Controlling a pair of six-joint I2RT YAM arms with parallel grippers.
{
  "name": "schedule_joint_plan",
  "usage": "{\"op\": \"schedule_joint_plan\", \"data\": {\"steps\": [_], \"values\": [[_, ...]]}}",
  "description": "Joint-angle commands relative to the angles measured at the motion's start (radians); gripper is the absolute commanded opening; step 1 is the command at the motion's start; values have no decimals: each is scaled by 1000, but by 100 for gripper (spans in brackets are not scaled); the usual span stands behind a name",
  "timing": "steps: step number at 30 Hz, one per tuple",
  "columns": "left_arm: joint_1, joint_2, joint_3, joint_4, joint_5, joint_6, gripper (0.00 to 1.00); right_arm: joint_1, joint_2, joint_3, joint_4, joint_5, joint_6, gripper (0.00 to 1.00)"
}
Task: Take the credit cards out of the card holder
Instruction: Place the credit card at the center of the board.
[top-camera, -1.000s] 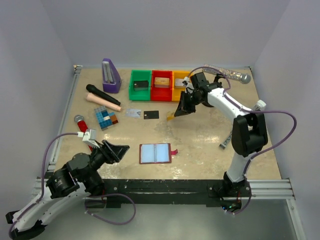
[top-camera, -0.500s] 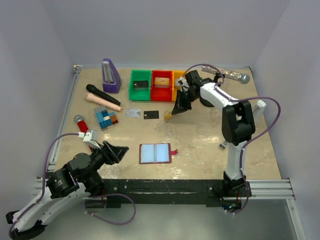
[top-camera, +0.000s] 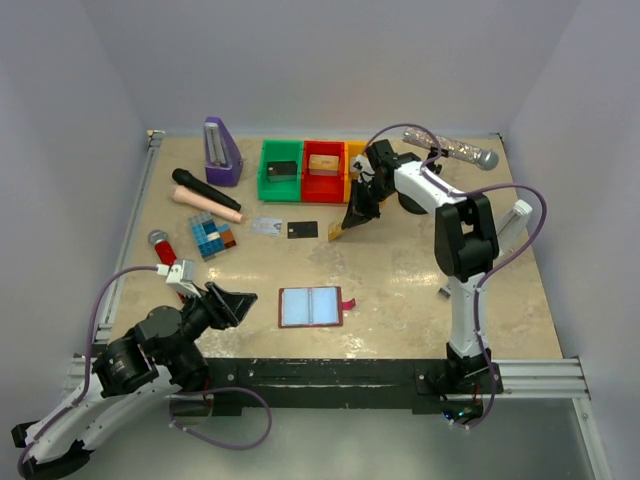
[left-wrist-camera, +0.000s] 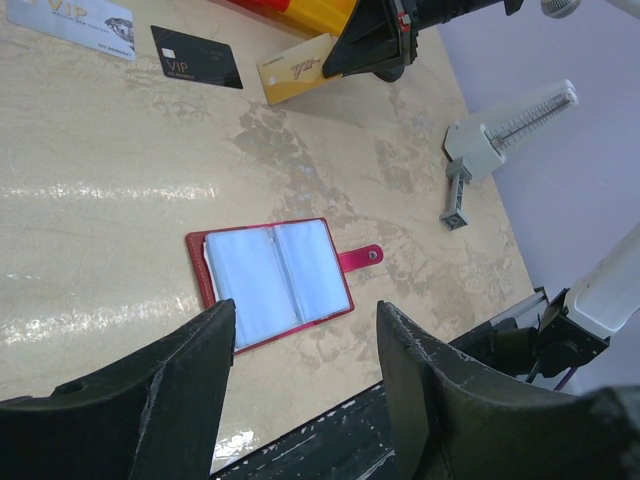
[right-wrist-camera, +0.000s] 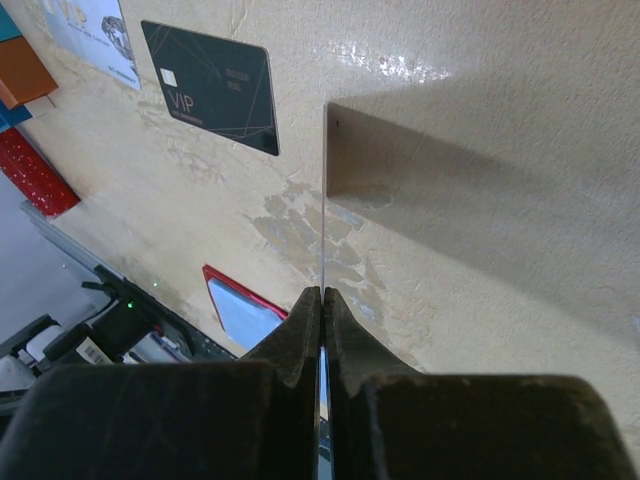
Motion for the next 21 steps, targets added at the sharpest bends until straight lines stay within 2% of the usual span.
{"op": "schedule_joint_plan", "data": {"steps": [1,7,9,21], "values": [[1,-28,18,5,-5,9,63,-1,1,39,-36,-6,-6,1],[1,-17,12,6,4,5,63,0,-4,26,-31,1,-4,20],[1,-17,8,9,5,3,63,0,-7,25,-28,3,-2,23],[1,-17,1,11,11,-3,63,-6,-34,5,-26,43,7,29]]}}
